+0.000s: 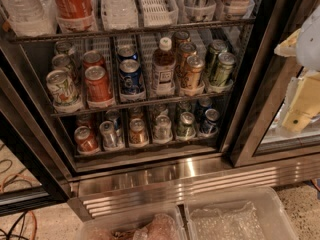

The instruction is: Pick 7up can from middle shelf of fridge

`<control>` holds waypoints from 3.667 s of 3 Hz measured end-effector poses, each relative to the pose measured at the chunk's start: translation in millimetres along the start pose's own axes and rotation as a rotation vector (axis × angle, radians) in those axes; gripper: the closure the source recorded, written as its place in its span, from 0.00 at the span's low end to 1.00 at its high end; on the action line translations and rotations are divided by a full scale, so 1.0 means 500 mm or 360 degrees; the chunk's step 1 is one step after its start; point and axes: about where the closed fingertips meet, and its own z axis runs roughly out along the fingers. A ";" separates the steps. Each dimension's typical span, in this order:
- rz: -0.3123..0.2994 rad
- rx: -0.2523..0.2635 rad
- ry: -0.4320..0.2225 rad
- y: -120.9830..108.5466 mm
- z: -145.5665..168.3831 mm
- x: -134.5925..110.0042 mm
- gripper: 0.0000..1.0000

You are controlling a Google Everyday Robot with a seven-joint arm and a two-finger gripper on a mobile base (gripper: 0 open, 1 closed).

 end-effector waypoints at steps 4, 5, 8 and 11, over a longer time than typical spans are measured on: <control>0.0030 -0.0300 -0.0287 0.124 0.167 -0.061 0.00; 0.0030 -0.0300 -0.0287 0.124 0.167 -0.060 0.00; 0.0170 -0.0268 -0.0707 0.143 0.221 -0.187 0.00; 0.0141 -0.0257 -0.0930 0.158 0.222 -0.329 0.00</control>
Offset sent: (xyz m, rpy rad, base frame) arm -0.0051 0.0134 -0.0521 -0.0141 0.0886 0.0226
